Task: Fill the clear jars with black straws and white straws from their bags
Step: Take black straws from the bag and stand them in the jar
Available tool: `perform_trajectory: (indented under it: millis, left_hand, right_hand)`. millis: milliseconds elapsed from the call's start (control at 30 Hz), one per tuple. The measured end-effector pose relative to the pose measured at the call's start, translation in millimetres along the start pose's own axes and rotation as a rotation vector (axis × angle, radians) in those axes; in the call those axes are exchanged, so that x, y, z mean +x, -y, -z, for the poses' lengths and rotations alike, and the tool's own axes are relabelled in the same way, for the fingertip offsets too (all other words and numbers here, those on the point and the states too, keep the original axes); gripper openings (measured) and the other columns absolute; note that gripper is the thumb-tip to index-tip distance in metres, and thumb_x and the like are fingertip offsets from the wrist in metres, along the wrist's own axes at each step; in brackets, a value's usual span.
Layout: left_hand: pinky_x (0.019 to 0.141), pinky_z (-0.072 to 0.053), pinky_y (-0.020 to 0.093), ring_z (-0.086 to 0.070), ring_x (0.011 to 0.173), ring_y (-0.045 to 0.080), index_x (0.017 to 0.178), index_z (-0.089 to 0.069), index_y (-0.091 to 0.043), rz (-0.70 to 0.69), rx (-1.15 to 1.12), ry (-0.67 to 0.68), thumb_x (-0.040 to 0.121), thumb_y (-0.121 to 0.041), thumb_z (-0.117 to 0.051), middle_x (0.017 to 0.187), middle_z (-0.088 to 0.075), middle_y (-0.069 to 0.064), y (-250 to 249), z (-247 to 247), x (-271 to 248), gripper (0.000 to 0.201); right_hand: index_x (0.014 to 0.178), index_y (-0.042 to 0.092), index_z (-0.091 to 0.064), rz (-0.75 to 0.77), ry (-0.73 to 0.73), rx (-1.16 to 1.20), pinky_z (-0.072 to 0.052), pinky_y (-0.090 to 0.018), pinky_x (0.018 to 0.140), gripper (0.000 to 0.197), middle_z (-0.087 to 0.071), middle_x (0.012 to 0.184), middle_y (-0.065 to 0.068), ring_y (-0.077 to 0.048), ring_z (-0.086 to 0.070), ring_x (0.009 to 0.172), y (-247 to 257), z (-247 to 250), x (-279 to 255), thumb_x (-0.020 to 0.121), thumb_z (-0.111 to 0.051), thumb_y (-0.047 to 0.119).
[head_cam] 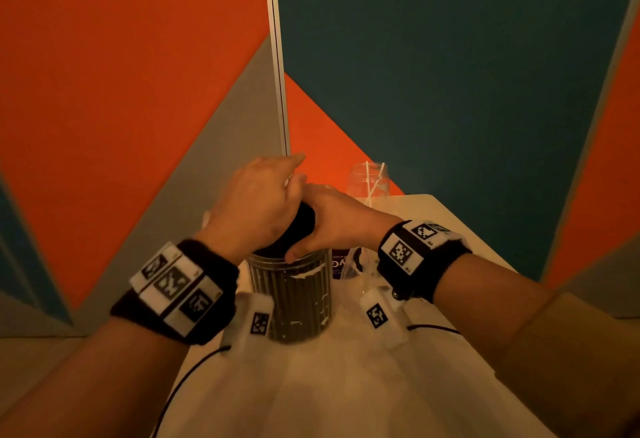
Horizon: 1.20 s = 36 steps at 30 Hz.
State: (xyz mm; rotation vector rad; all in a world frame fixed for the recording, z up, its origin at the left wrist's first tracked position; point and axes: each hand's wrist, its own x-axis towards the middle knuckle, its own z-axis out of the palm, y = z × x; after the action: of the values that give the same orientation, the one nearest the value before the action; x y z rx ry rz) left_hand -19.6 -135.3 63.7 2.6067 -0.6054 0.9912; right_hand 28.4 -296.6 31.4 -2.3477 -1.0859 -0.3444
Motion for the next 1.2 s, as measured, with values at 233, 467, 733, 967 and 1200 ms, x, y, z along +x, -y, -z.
perform_trajectory:
  millis: [233, 467, 733, 967, 1200]
  left_hand:
    - [0.101, -0.045, 0.043, -0.056, 0.123, 0.028, 0.137, -0.053, -0.026, 0.023, 0.133, 0.35, 0.1, -0.059, -0.027, 0.137, -0.06, 0.007, -11.4, -3.9, 17.2, 0.056]
    - [0.105, -0.039, 0.048, -0.045, 0.133, 0.027, 0.154, -0.018, -0.032, -0.059, 0.262, 0.343, 0.087, -0.076, -0.006, 0.156, -0.035, -0.001, -9.1, -24.2, -2.6, 0.081]
    - [0.094, -0.045, 0.047, -0.056, 0.116, 0.028, 0.153, -0.017, -0.033, -0.103, 0.333, 0.227, 0.089, -0.078, -0.004, 0.149, -0.042, 0.0, -11.6, -28.0, -12.4, 0.079]
    - [0.101, -0.039, 0.05, -0.045, 0.13, 0.027, 0.144, -0.035, -0.032, 0.02, 0.236, 0.107, 0.09, -0.074, -0.027, 0.149, -0.04, 0.003, -16.0, -10.6, -22.5, 0.069]
    - [0.098, -0.046, 0.051, -0.043, 0.127, 0.036, 0.145, -0.021, -0.038, 0.433, -0.115, 0.156, 0.066, -0.069, -0.072, 0.148, -0.022, -0.003, -9.3, -20.6, -73.8, 0.099]
  right_hand:
    - [0.099, 0.032, -0.066, -0.045, 0.037, 0.1, -0.043, -0.006, 0.067, 0.05, -0.061, 0.084, 0.025, 0.014, -0.058, 0.08, -12.1, -3.7, -0.2, 0.059, -0.096, 0.036]
    - [0.121, 0.019, -0.062, 0.134, -0.035, 0.242, -0.048, -0.01, 0.081, 0.068, -0.059, 0.111, 0.019, 0.006, -0.06, 0.101, -12.9, -3.7, -2.0, 0.062, -0.095, 0.025]
    - [0.131, 0.017, -0.051, 0.134, -0.147, 0.162, -0.041, -0.01, 0.094, 0.079, -0.051, 0.123, 0.008, -0.001, -0.051, 0.111, -14.2, -11.5, -7.7, 0.066, -0.091, 0.032]
    - [0.156, 0.038, -0.014, -0.255, -0.063, 0.34, -0.034, -0.017, 0.107, 0.113, -0.027, 0.158, 0.022, 0.009, -0.029, 0.136, -23.5, -19.1, -64.5, 0.069, -0.079, 0.067]
    - [0.148, 0.022, -0.043, -0.736, 0.372, -0.25, -0.04, -0.036, 0.106, 0.049, -0.046, 0.152, -0.01, -0.029, -0.051, 0.131, -79.6, -0.9, -147.8, 0.105, -0.04, 0.046]
